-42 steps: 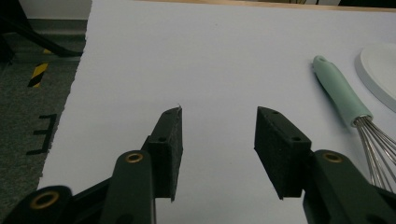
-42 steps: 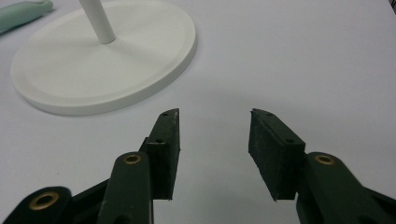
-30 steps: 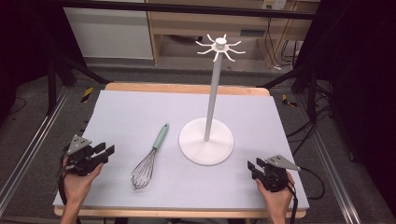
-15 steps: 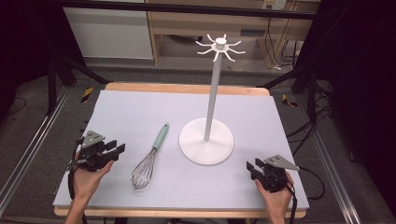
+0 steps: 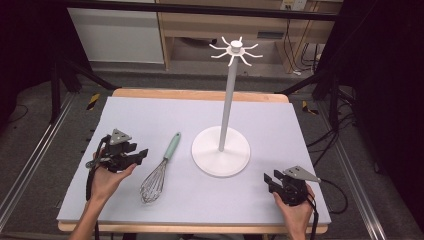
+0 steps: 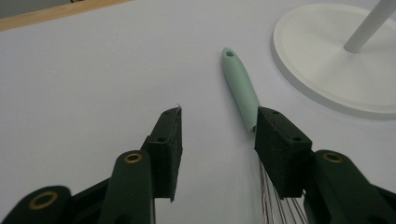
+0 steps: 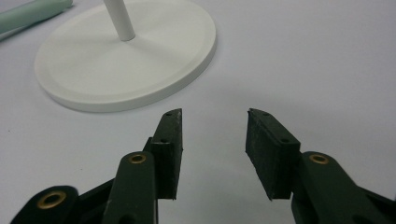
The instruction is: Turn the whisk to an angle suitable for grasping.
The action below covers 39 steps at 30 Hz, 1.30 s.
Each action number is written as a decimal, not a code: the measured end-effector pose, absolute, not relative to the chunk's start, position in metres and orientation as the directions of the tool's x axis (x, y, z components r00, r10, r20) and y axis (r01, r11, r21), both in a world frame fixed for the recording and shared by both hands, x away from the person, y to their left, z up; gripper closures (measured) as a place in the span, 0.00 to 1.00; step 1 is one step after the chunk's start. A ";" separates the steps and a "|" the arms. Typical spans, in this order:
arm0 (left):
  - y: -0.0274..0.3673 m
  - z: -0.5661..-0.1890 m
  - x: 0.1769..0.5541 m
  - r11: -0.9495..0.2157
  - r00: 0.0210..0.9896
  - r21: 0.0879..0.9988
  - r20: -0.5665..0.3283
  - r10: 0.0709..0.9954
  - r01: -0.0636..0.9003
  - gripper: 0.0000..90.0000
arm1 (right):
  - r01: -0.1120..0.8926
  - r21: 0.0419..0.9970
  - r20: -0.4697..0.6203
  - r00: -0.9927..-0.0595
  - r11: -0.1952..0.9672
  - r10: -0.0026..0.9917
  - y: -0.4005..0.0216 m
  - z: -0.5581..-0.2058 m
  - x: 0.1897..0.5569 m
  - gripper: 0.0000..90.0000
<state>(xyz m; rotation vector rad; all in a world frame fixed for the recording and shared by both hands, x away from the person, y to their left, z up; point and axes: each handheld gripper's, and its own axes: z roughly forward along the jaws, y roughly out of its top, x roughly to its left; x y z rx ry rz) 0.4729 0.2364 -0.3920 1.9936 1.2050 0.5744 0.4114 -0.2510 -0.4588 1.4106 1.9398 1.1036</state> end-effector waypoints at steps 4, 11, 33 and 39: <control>0.229 -0.393 0.479 -0.315 0.473 0.759 0.011 0.881 0.569 0.55 | 0.533 0.836 0.068 -0.341 0.133 0.937 -0.251 -0.459 0.411 0.62; 0.214 -0.399 0.489 -0.359 0.503 0.732 0.026 0.864 0.578 0.48 | 0.531 0.837 0.072 -0.343 0.130 0.936 -0.250 -0.460 0.412 0.59; 0.177 -0.420 0.520 -0.452 0.533 0.623 0.065 0.843 0.639 0.45 | 0.534 0.835 0.071 -0.345 0.134 0.936 -0.249 -0.462 0.414 0.55; 0.171 -0.425 0.525 -0.461 0.536 0.599 0.061 0.842 0.655 0.46 | 0.533 0.835 0.069 -0.347 0.136 0.935 -0.249 -0.462 0.414 0.55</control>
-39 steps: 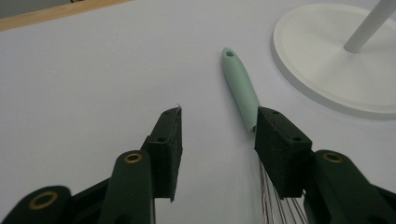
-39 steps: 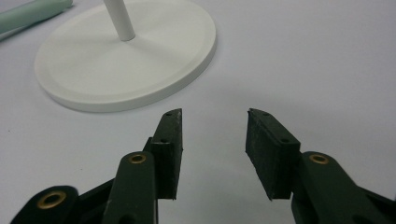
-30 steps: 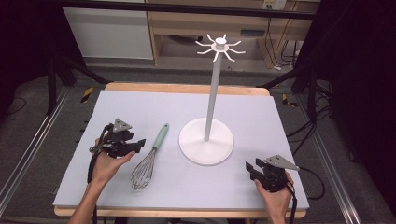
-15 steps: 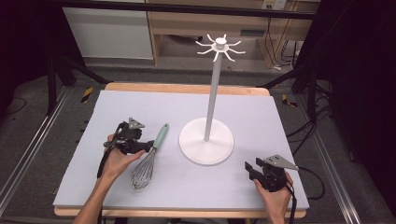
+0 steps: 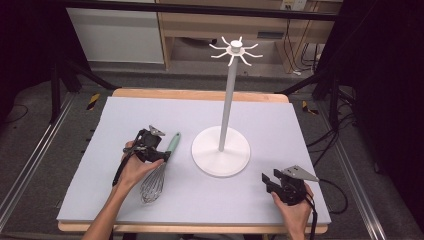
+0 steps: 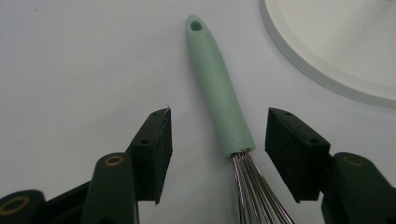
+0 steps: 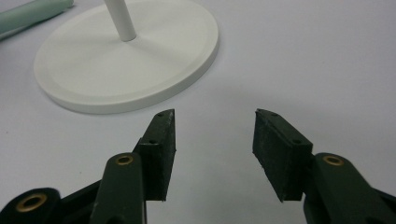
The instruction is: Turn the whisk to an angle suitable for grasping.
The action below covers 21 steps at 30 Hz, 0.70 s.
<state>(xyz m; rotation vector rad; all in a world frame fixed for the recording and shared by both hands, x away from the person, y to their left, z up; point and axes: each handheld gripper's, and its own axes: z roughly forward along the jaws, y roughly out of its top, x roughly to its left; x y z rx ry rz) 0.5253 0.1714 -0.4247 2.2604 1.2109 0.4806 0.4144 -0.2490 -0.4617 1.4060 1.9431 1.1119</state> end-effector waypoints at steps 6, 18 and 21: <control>0.169 -0.431 0.530 -0.471 0.534 0.567 0.064 0.843 0.676 0.47 | 0.536 0.833 0.068 -0.348 0.139 0.935 -0.249 -0.462 0.415 0.55; 0.164 -0.440 0.536 -0.474 0.532 0.526 0.047 0.845 0.706 0.51 | 0.545 0.827 0.071 -0.350 0.141 0.934 -0.249 -0.463 0.416 0.55; 0.161 -0.443 0.538 -0.475 0.532 0.516 0.044 0.845 0.712 0.51 | 0.547 0.826 0.074 -0.351 0.140 0.934 -0.249 -0.463 0.416 0.55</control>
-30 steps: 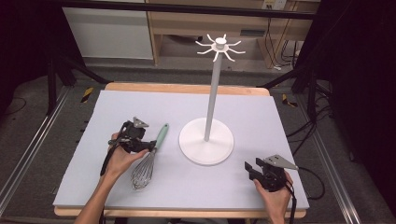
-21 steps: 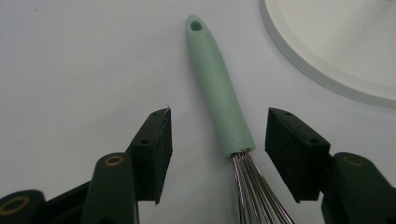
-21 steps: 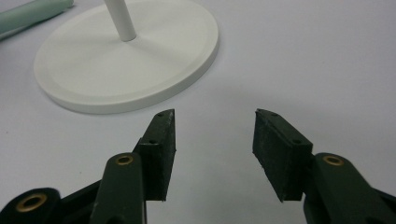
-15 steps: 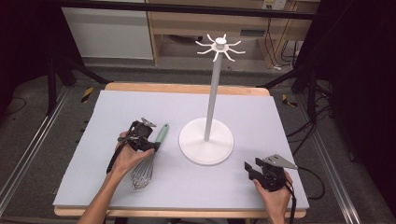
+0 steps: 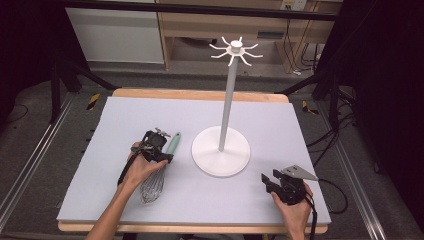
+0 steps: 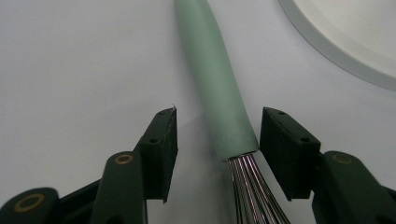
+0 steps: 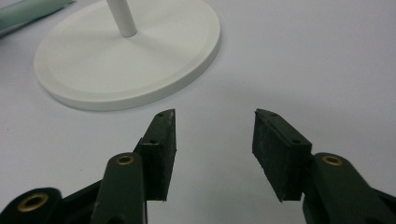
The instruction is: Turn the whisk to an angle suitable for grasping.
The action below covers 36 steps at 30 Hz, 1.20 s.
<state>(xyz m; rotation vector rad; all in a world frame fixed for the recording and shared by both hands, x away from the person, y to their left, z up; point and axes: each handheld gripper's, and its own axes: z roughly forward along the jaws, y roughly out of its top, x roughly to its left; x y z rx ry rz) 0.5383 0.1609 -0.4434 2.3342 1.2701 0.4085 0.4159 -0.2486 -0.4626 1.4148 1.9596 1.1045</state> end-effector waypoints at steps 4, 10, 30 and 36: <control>0.158 -0.447 0.541 -0.479 0.531 0.504 0.048 0.846 0.719 0.53 | 0.548 0.825 0.073 -0.352 0.142 0.933 -0.249 -0.463 0.416 0.55; 0.156 -0.452 0.543 -0.475 0.519 0.487 0.050 0.853 0.733 0.56 | 0.551 0.822 0.074 -0.353 0.143 0.933 -0.249 -0.463 0.416 0.56; 0.152 -0.453 0.548 -0.421 0.470 0.459 0.009 0.883 0.782 0.72 | 0.562 0.814 0.075 -0.354 0.148 0.932 -0.248 -0.464 0.418 0.54; 0.151 -0.452 0.549 -0.406 0.453 0.448 0.004 0.892 0.796 0.72 | 0.562 0.815 0.076 -0.347 0.142 0.935 -0.248 -0.464 0.417 0.53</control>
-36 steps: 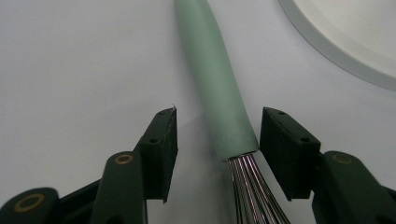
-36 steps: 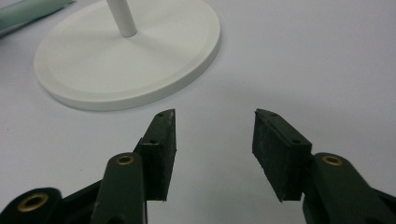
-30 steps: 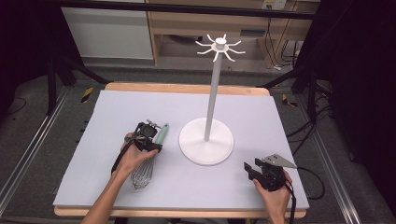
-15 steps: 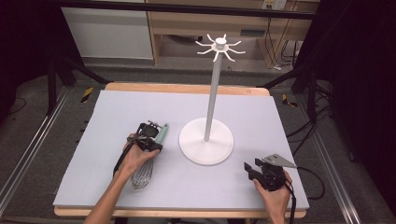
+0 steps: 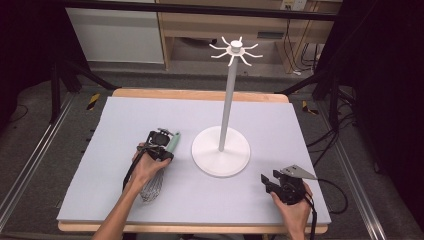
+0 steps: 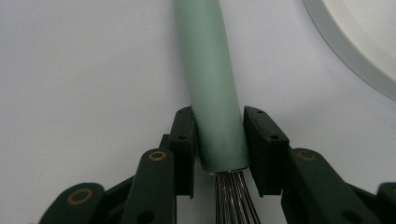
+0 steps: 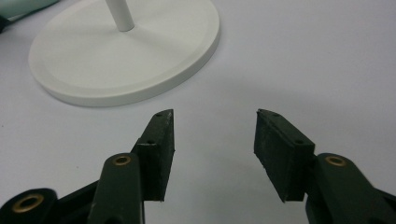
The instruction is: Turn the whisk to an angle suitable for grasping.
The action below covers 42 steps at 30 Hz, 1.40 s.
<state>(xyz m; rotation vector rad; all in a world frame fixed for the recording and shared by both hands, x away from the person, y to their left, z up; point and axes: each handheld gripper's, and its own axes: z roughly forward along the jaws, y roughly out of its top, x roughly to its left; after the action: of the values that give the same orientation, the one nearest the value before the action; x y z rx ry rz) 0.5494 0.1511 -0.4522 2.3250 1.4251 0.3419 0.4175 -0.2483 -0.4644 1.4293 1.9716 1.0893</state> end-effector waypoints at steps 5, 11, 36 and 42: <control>0.152 -0.451 0.548 -0.402 0.454 0.456 -0.006 0.891 0.794 0.73 | 0.556 0.819 0.072 -0.347 0.144 0.935 -0.249 -0.465 0.417 0.50; 0.155 -0.442 0.542 -0.386 0.460 0.487 -0.036 0.887 0.784 0.75 | 0.551 0.824 0.076 -0.336 0.131 0.939 -0.250 -0.466 0.417 0.45; 0.172 -0.407 0.513 -0.362 0.495 0.599 -0.068 0.866 0.714 0.76 | 0.547 0.829 0.081 -0.320 0.114 0.944 -0.253 -0.465 0.417 0.42; 0.181 -0.395 0.500 -0.342 0.507 0.645 -0.082 0.858 0.684 0.76 | 0.543 0.831 0.074 -0.321 0.119 0.944 -0.254 -0.465 0.417 0.42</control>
<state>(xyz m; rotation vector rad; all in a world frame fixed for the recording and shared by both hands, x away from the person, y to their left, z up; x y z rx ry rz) 0.5004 0.1806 -0.3954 2.1245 1.2558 0.3611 0.4171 -0.2537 -0.4650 1.4356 1.9222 1.0990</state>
